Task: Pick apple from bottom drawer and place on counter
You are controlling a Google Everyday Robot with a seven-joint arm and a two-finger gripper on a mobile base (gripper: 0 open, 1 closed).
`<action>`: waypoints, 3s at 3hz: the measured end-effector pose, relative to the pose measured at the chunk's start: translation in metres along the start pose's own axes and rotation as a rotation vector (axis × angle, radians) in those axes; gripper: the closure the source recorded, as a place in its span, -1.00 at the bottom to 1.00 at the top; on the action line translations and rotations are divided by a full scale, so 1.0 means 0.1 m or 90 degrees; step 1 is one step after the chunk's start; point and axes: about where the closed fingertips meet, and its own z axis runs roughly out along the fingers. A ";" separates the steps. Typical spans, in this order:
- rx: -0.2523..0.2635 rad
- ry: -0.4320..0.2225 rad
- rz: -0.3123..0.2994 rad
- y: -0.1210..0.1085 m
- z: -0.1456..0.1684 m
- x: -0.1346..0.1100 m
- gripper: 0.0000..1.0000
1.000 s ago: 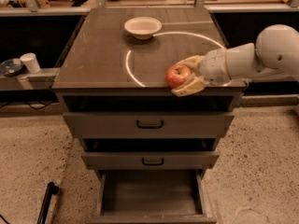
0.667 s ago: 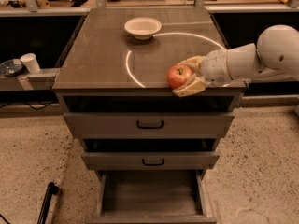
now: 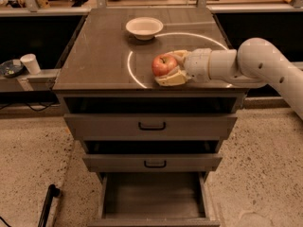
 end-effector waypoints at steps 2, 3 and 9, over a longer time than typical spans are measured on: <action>0.033 -0.019 0.003 -0.10 0.11 -0.07 1.00; 0.009 -0.034 0.050 0.01 0.14 -0.06 0.64; 0.021 -0.006 0.039 -0.17 -0.21 -0.34 -1.00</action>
Offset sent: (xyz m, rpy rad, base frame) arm 0.0163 0.0068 0.0035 0.0593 -0.0061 -0.0464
